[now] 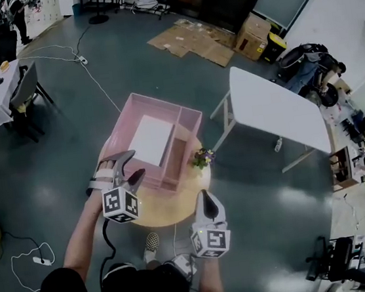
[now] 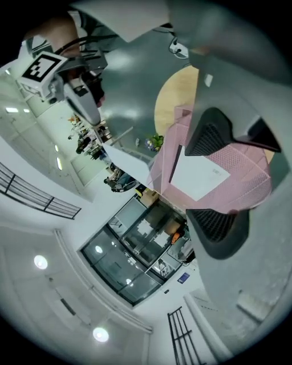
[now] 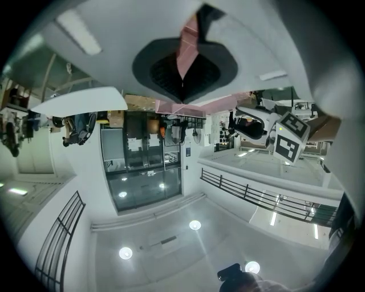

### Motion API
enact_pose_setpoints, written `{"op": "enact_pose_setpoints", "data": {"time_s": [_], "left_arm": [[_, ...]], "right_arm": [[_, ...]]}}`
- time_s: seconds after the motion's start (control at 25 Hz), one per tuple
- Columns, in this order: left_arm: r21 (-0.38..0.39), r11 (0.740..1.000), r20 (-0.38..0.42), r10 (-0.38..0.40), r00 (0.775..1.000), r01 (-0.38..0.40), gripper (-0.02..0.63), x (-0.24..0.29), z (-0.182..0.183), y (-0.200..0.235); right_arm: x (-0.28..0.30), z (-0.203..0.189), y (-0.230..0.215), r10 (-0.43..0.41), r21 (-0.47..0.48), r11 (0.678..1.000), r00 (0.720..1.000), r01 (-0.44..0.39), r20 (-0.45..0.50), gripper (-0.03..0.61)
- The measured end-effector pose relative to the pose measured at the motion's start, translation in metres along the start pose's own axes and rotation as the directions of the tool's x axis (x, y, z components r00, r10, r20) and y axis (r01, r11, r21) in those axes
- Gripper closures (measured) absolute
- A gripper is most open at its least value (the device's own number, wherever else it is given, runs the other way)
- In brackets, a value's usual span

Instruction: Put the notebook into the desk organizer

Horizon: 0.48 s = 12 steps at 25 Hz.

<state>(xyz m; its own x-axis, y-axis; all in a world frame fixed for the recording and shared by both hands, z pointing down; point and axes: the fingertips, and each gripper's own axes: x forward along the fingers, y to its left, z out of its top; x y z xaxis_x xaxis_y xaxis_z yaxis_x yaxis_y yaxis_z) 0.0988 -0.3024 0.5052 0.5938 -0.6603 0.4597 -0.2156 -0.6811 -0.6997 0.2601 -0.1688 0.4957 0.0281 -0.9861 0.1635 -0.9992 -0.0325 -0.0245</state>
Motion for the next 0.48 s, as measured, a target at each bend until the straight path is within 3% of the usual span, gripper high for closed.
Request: {"op": "enact_pose_setpoints", "data": {"time_s": [0.28, 0.48], "left_arm": [[-0.232, 0.969, 0.125, 0.112, 0.986, -0.081, 0.359, -0.061, 0.009, 0.007], [-0.311, 0.944, 0.181, 0.17, 0.969, -0.108, 0.379, -0.103, 0.011, 0.001]], "right_arm": [[-0.029, 0.018, 0.025, -0.017, -0.047, 0.999, 0.999, 0.019, 0.042, 0.574], [-0.049, 0.029, 0.048, -0.021, -0.073, 0.997, 0.998, 0.026, 0.065, 0.574]]}}
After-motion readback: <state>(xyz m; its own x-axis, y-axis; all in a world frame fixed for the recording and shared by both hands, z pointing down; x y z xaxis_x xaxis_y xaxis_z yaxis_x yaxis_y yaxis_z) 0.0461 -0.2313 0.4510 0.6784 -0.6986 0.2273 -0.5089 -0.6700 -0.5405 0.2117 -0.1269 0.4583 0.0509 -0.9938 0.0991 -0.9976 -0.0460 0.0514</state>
